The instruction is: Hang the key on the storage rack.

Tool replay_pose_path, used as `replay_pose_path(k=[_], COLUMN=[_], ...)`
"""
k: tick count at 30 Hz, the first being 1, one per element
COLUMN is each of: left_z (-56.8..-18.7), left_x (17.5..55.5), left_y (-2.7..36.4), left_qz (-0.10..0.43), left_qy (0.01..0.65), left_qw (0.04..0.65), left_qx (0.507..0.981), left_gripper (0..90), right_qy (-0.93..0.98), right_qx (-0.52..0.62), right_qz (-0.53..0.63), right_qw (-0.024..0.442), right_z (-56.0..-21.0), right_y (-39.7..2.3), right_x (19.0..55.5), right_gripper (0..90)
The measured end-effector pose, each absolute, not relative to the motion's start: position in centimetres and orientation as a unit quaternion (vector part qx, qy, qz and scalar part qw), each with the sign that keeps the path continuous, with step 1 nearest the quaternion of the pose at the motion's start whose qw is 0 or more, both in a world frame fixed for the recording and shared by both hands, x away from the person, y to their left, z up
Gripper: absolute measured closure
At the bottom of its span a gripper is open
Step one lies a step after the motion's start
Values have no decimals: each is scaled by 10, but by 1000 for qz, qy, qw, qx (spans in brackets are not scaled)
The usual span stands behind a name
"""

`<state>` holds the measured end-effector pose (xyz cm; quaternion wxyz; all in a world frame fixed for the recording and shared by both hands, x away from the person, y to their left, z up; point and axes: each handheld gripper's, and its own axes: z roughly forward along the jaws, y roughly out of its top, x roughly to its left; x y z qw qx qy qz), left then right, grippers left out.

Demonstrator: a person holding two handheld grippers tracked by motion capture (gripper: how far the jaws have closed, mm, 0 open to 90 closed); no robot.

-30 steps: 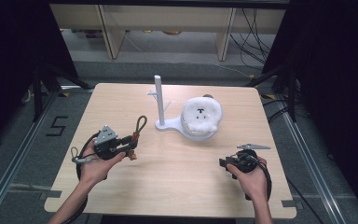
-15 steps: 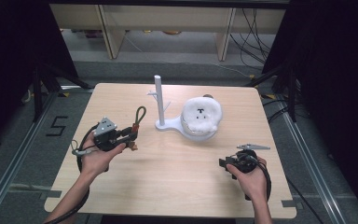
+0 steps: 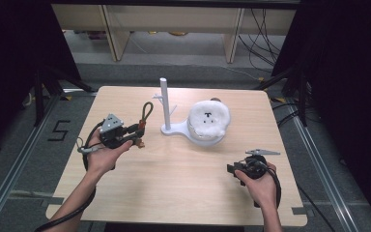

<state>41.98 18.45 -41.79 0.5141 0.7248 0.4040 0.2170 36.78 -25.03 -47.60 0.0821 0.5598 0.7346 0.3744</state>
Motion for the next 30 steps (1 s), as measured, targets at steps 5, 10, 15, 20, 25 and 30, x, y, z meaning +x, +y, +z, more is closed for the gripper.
replay_pose_path(k=[5,10,15,20,25,30], left_z=[-414,-409,-406,-404,-404,-411], left_x=[427,434,440,446,450,454], left_y=[182,178,174,171,170,168], left_qz=[221,223,221,221,218,215], left_qy=[402,400,400,404,410,417], left_qw=[514,513,515,519,517,513], left_qx=[725,726,725,720,719,719], left_gripper=[676,676,676,676,676,676], right_qy=[736,732,731,732,731,730], right_qx=[554,563,569,559,564,563], right_qz=[378,375,370,381,378,379], right_qw=[90,77,72,80,78,81], right_z=[-478,-476,-476,-478,-477,-477], right_y=[-252,-250,-249,-249,-250,-251], right_x=[369,367,367,368,368,368], right_gripper=[619,617,616,616,615,615])
